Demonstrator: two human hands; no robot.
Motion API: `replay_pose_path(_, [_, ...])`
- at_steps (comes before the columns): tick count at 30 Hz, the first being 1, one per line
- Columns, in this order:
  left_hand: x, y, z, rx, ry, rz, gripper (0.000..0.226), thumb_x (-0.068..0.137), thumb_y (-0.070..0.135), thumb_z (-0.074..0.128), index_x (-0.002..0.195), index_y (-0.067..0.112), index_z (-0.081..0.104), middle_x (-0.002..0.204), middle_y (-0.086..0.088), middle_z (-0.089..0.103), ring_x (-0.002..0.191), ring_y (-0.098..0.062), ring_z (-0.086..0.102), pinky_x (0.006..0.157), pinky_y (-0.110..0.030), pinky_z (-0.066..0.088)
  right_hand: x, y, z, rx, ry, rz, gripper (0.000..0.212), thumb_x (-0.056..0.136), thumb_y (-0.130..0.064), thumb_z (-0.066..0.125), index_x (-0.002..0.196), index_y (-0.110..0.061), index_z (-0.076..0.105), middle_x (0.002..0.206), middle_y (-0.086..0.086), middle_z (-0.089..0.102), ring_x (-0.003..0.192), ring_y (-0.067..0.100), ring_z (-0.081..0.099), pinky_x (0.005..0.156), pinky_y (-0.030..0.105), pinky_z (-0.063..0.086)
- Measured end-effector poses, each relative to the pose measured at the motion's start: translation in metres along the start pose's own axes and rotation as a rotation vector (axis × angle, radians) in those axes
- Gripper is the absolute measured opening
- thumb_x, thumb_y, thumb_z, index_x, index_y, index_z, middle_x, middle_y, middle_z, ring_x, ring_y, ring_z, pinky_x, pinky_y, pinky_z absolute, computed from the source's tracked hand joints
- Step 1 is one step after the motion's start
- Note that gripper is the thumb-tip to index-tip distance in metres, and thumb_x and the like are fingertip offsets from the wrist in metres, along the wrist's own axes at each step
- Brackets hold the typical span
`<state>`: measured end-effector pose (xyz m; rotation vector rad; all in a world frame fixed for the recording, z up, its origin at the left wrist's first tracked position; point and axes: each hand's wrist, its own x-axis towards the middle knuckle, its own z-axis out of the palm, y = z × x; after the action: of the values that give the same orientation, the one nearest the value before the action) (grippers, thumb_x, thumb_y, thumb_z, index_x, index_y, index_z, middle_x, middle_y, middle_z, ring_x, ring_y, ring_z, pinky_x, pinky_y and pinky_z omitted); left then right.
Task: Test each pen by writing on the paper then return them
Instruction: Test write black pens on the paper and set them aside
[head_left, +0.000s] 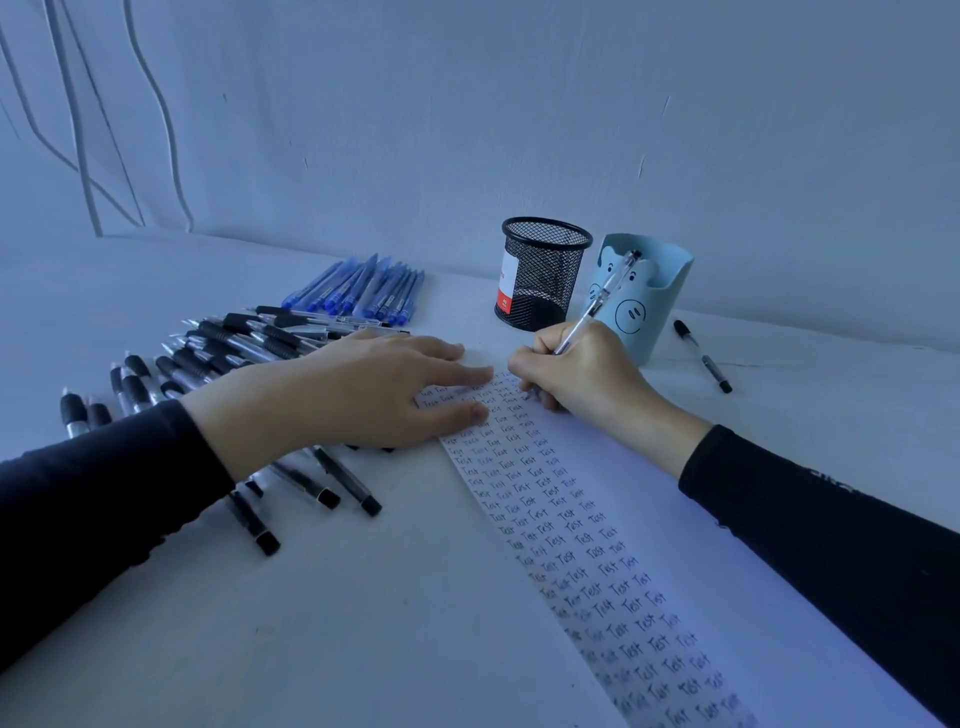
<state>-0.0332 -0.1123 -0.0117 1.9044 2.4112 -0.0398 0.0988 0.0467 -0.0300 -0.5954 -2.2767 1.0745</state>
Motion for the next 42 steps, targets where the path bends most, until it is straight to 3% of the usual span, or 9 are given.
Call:
replay_pose_path(11, [-0.0012,0.0007,-0.0006,-0.001,0.0,0.004,0.067,0.08,0.078,0.017,0.143,0.057,0.023,0.158,0.016,0.021,0.144,-0.008,0.023,0.118,-0.04,0.016,-0.0008,0.0015,-0.0013,0.017,0.012,-0.026,0.044,0.081,-0.01,0.064,0.042,-0.013,0.044,0.042,-0.003,0.054,0.051,0.017,0.057,0.047,0.021,0.043])
replay_pose_path(16, [0.0001,-0.0001,0.0005,-0.013,-0.002,-0.004,0.07,0.077,0.08,0.015,0.143,0.058,0.023,0.158,0.017,0.021,0.144,-0.009,0.023,0.119,-0.041,0.016,-0.0005,0.003,-0.0014,0.015,0.039,-0.034,0.047,0.081,-0.01,0.064,0.039,-0.017,0.044,0.049,0.005,0.057,0.048,0.013,0.055,0.047,0.02,0.043])
replay_pose_path(20, [0.0004,-0.0011,0.0019,-0.019,0.01,-0.005,0.07,0.077,0.081,0.015,0.143,0.059,0.023,0.158,0.018,0.021,0.144,-0.008,0.024,0.118,-0.041,0.017,-0.0012,0.0015,-0.0025,0.006,0.035,-0.035,0.048,0.082,-0.009,0.064,0.039,-0.016,0.042,0.04,-0.004,0.052,0.053,0.017,0.059,0.047,0.02,0.044])
replay_pose_path(34, [0.0001,-0.0007,0.0005,-0.006,0.004,0.006,0.067,0.08,0.078,0.017,0.144,0.058,0.023,0.158,0.017,0.021,0.144,-0.008,0.023,0.117,-0.039,0.015,-0.0017,0.0012,-0.0021,0.025,0.041,-0.012,0.055,0.081,-0.007,0.063,0.032,-0.019,0.04,0.036,-0.007,0.048,0.061,0.022,0.061,0.046,0.02,0.043])
replay_pose_path(37, [0.0,0.0,-0.0001,0.007,0.004,0.006,0.065,0.082,0.077,0.017,0.144,0.058,0.022,0.158,0.017,0.02,0.144,-0.007,0.023,0.116,-0.037,0.016,-0.0016,0.0019,-0.0032,0.022,0.046,0.003,0.051,0.082,-0.008,0.061,0.036,-0.018,0.042,0.037,-0.008,0.05,0.058,0.018,0.06,0.046,0.021,0.043])
replay_pose_path(39, [-0.0001,-0.0004,0.0,0.009,0.0,0.008,0.065,0.082,0.077,0.017,0.144,0.058,0.022,0.158,0.017,0.02,0.144,-0.007,0.023,0.117,-0.038,0.016,-0.0009,0.0013,-0.0035,0.048,0.048,0.022,0.038,0.086,-0.013,0.059,0.048,-0.009,0.054,0.043,-0.006,0.056,0.051,0.012,0.055,0.049,0.022,0.042])
replay_pose_path(42, [-0.0005,-0.0011,0.0003,0.004,0.0,0.009,0.066,0.081,0.078,0.017,0.144,0.058,0.022,0.158,0.018,0.02,0.144,-0.007,0.023,0.117,-0.038,0.015,0.0002,-0.0008,-0.0066,0.088,0.084,0.012,0.04,0.092,-0.022,0.054,0.054,-0.009,0.056,0.054,0.001,0.057,0.049,0.01,0.049,0.052,0.023,0.038])
